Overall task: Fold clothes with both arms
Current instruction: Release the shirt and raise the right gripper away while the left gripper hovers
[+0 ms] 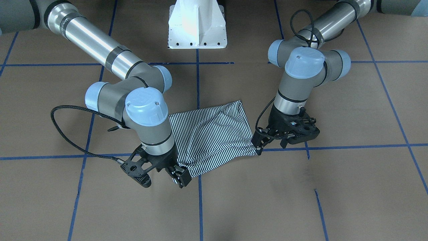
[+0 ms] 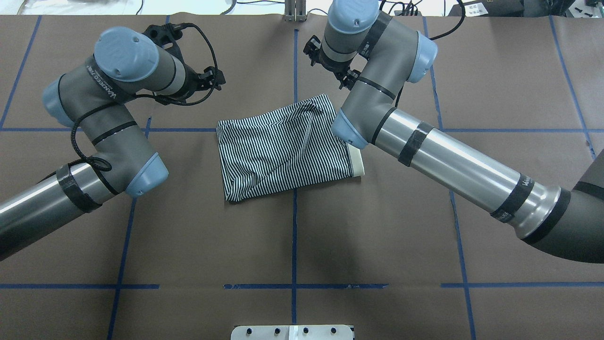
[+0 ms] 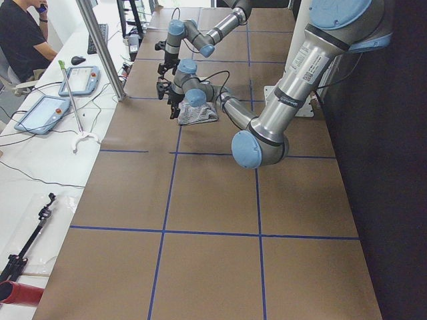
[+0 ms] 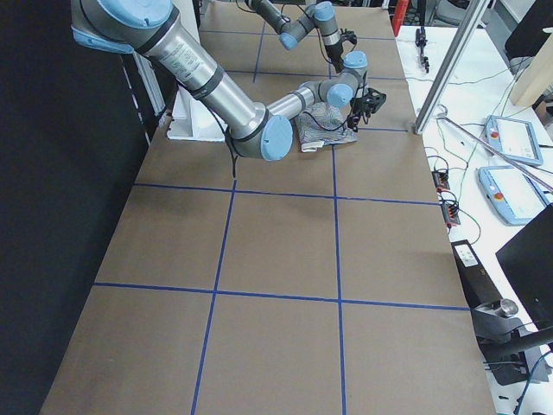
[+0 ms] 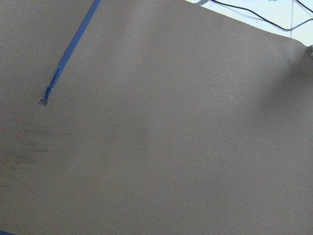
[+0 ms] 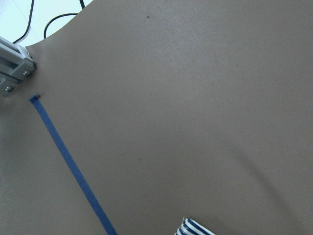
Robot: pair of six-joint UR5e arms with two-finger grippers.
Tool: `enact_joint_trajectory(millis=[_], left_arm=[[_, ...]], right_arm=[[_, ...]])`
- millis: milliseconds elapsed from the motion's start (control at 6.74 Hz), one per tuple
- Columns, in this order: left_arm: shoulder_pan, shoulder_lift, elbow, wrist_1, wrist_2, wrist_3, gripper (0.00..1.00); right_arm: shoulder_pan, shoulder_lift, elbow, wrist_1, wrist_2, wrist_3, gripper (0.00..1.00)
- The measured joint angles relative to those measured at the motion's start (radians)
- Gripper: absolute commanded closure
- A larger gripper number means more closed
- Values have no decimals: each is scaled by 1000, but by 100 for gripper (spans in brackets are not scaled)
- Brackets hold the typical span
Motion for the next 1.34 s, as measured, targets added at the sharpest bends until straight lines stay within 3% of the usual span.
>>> enact_joint_trajectory(millis=[445, 742, 1336], left_arm=[[98, -4, 38, -9, 10, -64, 39], [105, -6, 48, -9, 24, -70, 52], [105, -20, 100, -57, 40, -67, 52]], right_arm=[[92, -67, 71, -7, 119, -106, 0], [113, -79, 82, -5, 149, -114, 0], [124, -95, 100, -4, 167, -118, 0]])
